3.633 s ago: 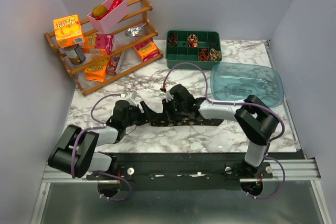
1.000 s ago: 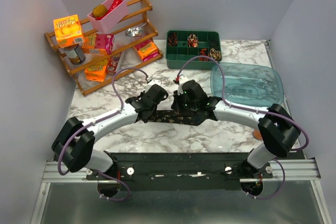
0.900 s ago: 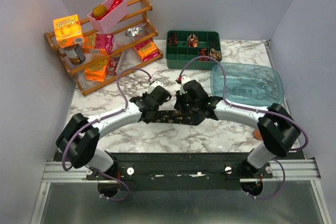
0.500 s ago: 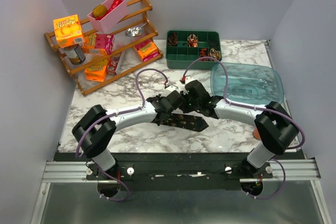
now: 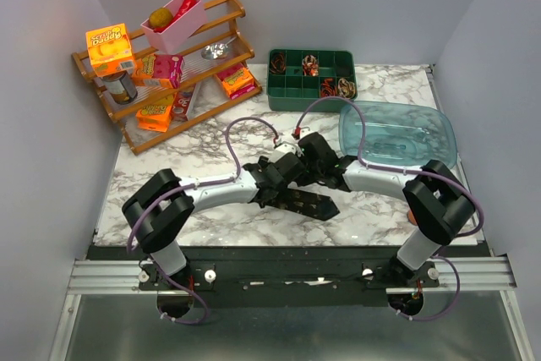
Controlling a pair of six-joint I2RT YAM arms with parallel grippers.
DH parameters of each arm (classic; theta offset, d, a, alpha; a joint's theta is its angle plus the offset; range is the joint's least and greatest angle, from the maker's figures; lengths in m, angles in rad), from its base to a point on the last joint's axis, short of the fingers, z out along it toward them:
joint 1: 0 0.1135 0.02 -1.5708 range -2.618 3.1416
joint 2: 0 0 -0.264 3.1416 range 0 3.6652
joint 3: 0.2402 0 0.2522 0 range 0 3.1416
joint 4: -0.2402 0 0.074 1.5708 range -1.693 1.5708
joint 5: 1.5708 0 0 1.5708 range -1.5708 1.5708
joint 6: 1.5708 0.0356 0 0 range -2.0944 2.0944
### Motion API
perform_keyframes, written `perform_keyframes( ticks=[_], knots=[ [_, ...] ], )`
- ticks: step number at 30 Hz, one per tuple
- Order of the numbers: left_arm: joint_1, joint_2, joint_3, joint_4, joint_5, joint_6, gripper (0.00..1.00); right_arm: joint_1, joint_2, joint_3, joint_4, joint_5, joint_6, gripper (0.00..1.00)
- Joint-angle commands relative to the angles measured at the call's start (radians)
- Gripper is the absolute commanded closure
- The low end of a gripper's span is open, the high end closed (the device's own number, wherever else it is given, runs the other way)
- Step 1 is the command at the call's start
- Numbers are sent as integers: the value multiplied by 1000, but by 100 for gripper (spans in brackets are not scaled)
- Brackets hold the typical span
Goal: Roll the ties
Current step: Roll the tie at the center of the board.
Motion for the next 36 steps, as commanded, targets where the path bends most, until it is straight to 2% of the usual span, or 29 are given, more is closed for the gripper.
perform_keyframes(
  ticks=[1, 10, 17, 21, 27, 32, 36],
  knots=[
    [-16, -40, -53, 51, 56, -53, 36, -4, -9, -13, 15, 21, 3, 99],
    [-12, -268, -111, 83, -43, -74, 24, -4, -118, -48, 95, -64, -25, 99],
    [65, -363, -166, 105, 32, -71, 17, 8, -178, -13, 158, -227, -40, 99],
    [163, -461, -236, 140, 136, -91, 15, 33, -129, 67, 145, -264, -53, 99],
    [390, -564, -341, 194, 386, -131, 10, 91, -28, 127, 132, -301, -62, 99],
    [525, -574, -429, 299, 623, -171, 10, 136, 44, 161, 96, -304, -65, 99],
    [597, -552, -478, 376, 711, -197, 10, 146, 53, 121, 96, -284, -48, 99]
  ],
)
